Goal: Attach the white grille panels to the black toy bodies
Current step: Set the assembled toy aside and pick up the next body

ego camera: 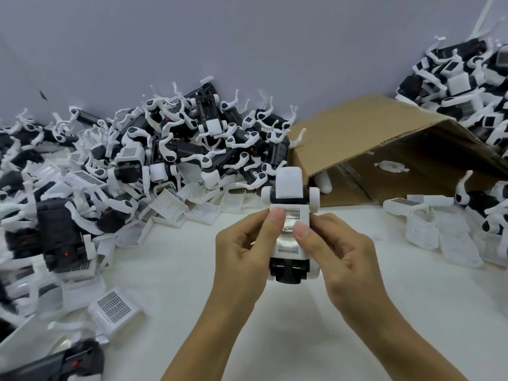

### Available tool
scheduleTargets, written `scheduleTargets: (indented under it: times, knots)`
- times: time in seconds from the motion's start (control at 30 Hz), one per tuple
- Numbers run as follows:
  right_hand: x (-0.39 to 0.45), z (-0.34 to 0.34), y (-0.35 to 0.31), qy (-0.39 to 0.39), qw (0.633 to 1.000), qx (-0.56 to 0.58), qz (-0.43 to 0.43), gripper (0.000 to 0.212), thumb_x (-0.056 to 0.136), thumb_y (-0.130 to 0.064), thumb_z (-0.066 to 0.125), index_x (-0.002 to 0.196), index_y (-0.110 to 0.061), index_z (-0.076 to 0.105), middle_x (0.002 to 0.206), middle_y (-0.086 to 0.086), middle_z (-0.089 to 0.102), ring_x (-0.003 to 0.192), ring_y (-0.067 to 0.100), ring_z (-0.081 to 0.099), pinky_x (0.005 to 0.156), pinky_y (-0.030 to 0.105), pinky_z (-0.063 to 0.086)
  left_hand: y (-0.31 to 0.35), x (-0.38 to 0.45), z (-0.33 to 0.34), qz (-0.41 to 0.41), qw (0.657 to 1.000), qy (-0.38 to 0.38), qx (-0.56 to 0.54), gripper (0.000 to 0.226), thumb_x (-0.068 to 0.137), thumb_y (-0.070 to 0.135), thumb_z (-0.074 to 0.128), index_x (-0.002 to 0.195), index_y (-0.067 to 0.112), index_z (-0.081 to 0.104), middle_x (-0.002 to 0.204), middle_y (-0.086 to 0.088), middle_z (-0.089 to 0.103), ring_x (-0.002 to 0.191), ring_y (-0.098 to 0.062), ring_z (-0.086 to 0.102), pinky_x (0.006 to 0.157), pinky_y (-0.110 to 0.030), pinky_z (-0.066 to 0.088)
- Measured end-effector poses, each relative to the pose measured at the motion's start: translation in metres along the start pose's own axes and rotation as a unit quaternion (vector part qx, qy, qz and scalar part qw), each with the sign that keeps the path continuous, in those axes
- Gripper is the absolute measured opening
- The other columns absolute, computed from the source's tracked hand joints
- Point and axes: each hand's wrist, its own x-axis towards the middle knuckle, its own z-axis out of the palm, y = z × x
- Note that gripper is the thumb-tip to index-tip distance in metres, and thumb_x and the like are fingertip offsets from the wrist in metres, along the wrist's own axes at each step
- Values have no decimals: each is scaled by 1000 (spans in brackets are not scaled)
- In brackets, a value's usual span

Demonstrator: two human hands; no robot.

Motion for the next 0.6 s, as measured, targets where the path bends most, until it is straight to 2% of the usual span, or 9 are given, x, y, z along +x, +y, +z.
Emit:
scheduleTargets:
  times: [0.1, 0.2, 0.27, 0.33, 0.4, 0.47, 0.53, 0.6]
  knots:
    - [2, 3, -1, -23, 998, 16, 59, 12, 82, -57, 65, 90, -59, 74, 95, -13, 77, 96, 8, 72, 79, 25, 60, -8, 2, -3, -53, 998, 2, 24, 27, 94, 49, 63, 94, 28, 81, 84, 0, 77, 79, -13, 74, 62, -29, 58]
    - [6, 3, -1, -24, 988, 36, 149, 10, 72, -45, 73, 78, -46, 80, 89, -9, 80, 86, 8, 76, 71, 21, 60, -20, 4, -10, -34, 984, 20, 171, 33, 92, 54, 59, 95, 29, 80, 91, 13, 76, 90, -3, 70, 78, -28, 55]
    - [11, -4, -4, 10, 981, 35, 188, 5, 68, -38, 79, 72, -39, 82, 85, -5, 80, 80, 14, 77, 67, 23, 59, -25, 10, -20, 13, 961, 78, 265, 30, 93, 51, 61, 92, 26, 77, 94, 16, 73, 98, -1, 64, 84, -30, 53]
    - [19, -16, -9, 33, 982, -9, 188, 10, 70, -24, 86, 68, -33, 80, 81, -8, 79, 77, 13, 76, 68, 24, 57, -28, 18, -37, 41, 946, 165, 277, 23, 97, 38, 62, 93, 20, 75, 97, 14, 70, 103, -5, 61, 88, -34, 50]
    - [26, -29, -18, 19, 982, -120, 142, 27, 74, -17, 87, 68, -40, 75, 76, -21, 76, 74, 0, 73, 64, 16, 53, -31, 26, -61, 49, 924, 244, 291, 14, 97, 25, 64, 100, 14, 73, 105, 5, 69, 108, -13, 59, 95, -34, 47]
    - [29, -45, -32, -10, 955, -292, 41, 31, 73, -23, 88, 75, -46, 69, 75, -31, 71, 75, -2, 68, 66, 19, 50, -36, 30, -82, 35, 905, 288, 311, 16, 96, 15, 64, 110, 9, 70, 112, 1, 65, 112, -21, 57, 99, -32, 43]
    - [33, -68, -47, -29, 905, -414, -87, 38, 71, -20, 91, 92, -42, 68, 81, -23, 72, 78, 10, 65, 67, 24, 47, -42, 33, -90, -1, 904, 298, 308, 23, 95, 11, 64, 118, 8, 66, 115, -1, 62, 116, -25, 55, 101, -39, 44]
    - [43, -104, -61, -15, 846, -483, -227, 38, 73, -20, 89, 107, -25, 72, 97, -10, 75, 84, 16, 64, 76, 25, 46, -49, 35, -90, -37, 908, 278, 310, 31, 95, 14, 64, 126, 7, 63, 122, -6, 61, 121, -28, 52, 101, -50, 47]
